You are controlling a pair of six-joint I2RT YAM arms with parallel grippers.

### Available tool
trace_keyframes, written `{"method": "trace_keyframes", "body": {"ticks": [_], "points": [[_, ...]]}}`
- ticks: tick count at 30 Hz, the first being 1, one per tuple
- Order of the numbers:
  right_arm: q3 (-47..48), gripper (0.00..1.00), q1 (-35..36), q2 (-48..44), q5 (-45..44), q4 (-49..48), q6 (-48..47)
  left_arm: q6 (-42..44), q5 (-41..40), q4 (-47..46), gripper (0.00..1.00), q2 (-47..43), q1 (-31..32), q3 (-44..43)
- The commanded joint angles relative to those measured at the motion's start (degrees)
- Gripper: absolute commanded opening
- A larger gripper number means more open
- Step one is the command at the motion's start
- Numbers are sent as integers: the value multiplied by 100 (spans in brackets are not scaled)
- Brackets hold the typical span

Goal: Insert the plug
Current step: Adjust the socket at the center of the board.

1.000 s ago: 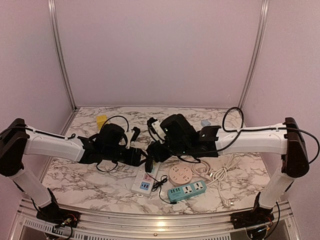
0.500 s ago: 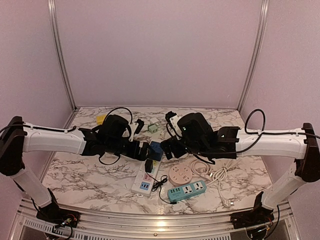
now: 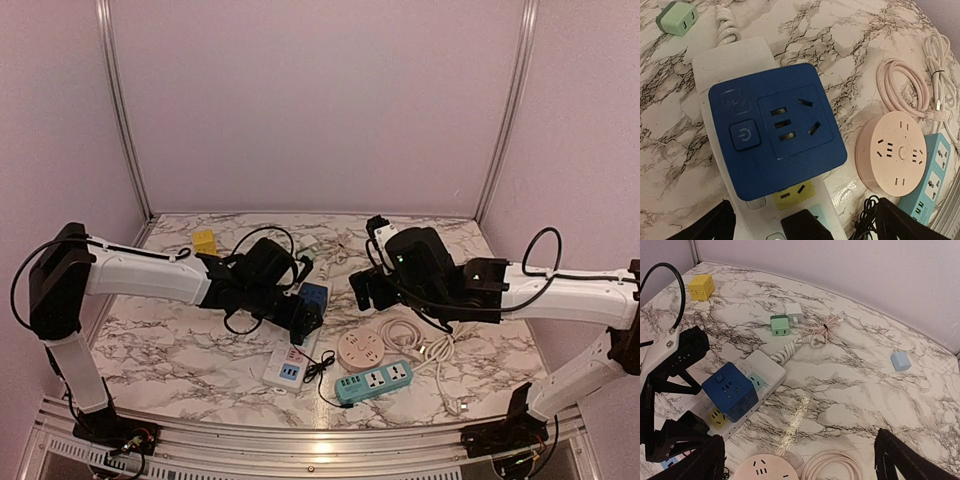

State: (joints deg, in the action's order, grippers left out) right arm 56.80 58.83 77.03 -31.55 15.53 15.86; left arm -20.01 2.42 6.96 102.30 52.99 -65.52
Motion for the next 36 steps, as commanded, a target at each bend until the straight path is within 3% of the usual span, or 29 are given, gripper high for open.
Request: {"method": "trace_keyframes", "body": {"ticks": [1,13,27,36], "points": [[-103,99,-58,-235,-228,-10,110,129,-342,520,99,345,151,-340],[-237,99,-67,-294,-202,-67,123,9,-1144,856,99,1046,327,-711],[-205,99,-74,-295,-332,-71,-61,13,-1483,1008,99,1299,343,-830],[-172,98,-109,-277,-335,-67,-114,90,-1676,1037,89,1244,345,-664]]}}
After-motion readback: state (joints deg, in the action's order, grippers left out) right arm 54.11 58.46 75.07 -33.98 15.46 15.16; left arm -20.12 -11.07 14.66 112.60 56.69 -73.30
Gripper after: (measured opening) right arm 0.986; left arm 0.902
